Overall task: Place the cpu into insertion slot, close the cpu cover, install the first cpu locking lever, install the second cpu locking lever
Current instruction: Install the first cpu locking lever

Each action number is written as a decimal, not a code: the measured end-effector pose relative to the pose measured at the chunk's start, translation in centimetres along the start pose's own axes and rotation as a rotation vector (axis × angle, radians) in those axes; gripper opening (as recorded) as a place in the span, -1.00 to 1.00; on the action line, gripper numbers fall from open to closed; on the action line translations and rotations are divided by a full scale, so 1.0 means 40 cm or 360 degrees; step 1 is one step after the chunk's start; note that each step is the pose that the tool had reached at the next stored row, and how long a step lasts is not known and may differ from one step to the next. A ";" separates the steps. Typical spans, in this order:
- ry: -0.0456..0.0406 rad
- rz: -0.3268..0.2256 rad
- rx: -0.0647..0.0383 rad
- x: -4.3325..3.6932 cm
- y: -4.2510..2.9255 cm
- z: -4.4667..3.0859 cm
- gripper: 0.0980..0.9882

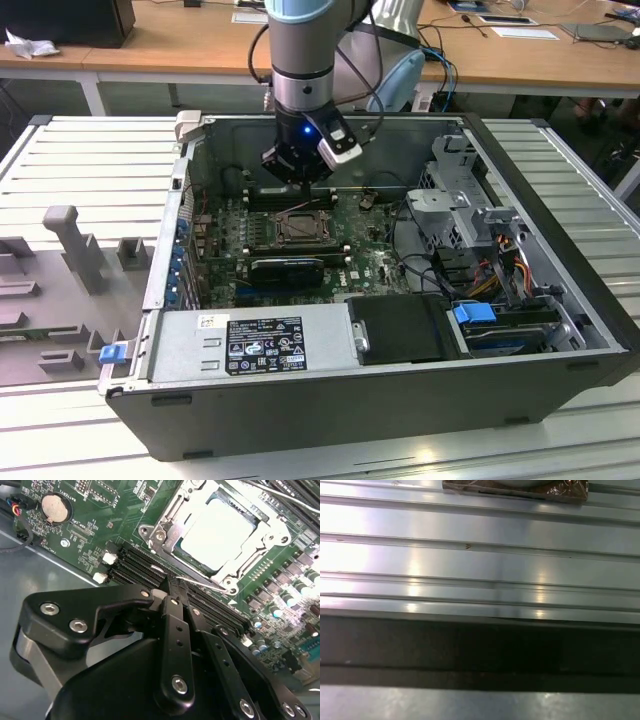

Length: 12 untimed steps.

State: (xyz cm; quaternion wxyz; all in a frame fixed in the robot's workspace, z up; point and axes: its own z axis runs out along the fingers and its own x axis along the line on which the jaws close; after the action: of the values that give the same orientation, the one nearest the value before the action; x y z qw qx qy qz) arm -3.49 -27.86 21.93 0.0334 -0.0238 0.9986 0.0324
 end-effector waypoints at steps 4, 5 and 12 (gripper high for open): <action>0.0000 0.0000 0.0000 -0.010 -0.002 0.010 -0.98; 0.0000 0.0000 0.0000 -0.010 -0.002 0.011 -0.98; 0.0000 0.0000 0.0001 -0.012 -0.005 0.022 -0.98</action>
State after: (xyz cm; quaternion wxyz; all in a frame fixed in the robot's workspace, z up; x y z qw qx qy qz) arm -2.92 -27.99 21.08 0.0334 -0.0238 0.9986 0.0323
